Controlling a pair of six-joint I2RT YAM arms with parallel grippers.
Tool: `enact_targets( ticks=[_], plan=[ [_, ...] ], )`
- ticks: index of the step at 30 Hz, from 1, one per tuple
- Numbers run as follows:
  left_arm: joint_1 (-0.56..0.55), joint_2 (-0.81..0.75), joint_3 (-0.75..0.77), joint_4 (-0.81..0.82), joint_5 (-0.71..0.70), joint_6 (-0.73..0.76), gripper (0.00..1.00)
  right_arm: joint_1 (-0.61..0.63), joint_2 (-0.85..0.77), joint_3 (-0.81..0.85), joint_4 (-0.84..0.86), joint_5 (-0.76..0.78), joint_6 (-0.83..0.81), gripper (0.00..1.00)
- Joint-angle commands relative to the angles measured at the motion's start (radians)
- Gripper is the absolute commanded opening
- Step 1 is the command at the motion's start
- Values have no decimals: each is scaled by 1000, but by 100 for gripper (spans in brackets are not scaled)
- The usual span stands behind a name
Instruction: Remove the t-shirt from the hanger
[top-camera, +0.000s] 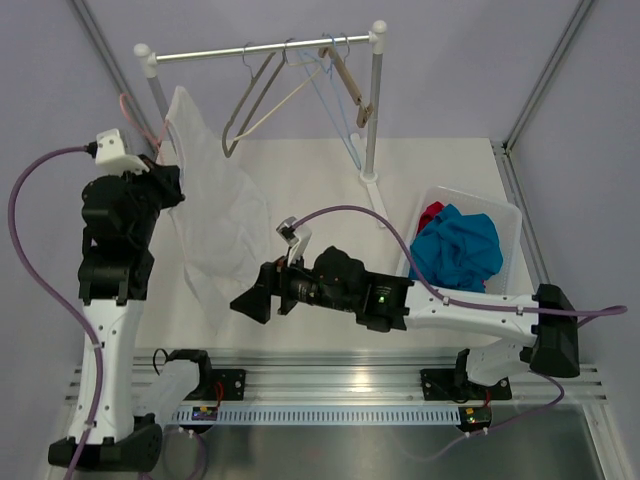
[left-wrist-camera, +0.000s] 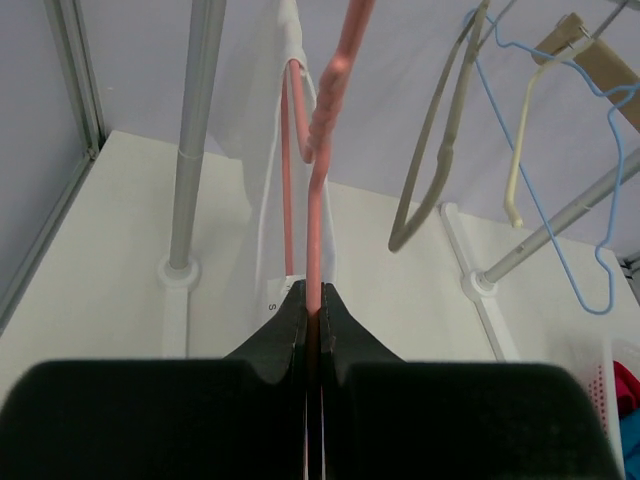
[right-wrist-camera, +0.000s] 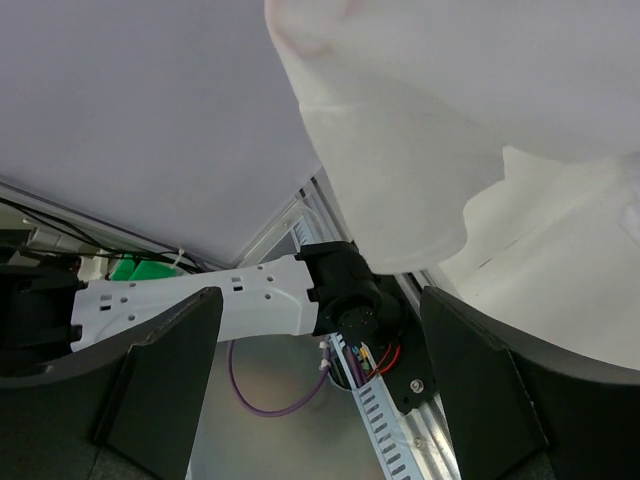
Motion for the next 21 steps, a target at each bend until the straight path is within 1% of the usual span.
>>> enact_targets(
  ticks=[1,3,4,6,7,9,12,15,18,19,20,21],
  plan=[
    [4,-119,-59,70,60,-89,0,15,57,85,30,-51,-56,90],
    [4,-169,-90,45,65,-108,0,17,114,120,33,-66,-79,91],
    [2,-218,-99,21,65,-124,0,15,132,135,28,-98,-85,91],
    [4,-265,-124,5,68,-141,0,22,189,184,28,-146,-100,91],
    [2,-301,-127,-15,69,-151,0,28,227,221,21,-196,-105,91],
    [4,-328,-131,-32,74,-155,0,49,261,261,-2,-235,-136,91],
    [4,-361,-127,-58,84,-163,0,81,309,306,-45,-220,-154,90],
    [4,-376,-116,-61,111,-177,0,98,329,293,-32,-203,-150,79],
    [4,-375,-102,-61,111,-177,0,118,308,241,16,-200,-154,31],
    [2,-373,-98,-61,108,-172,0,133,294,223,10,-193,-160,10],
    [4,-370,-93,-59,95,-168,0,143,285,214,-1,-186,-174,2],
    [4,-361,-89,-61,92,-164,0,153,274,201,-12,-166,-186,0]
  ],
)
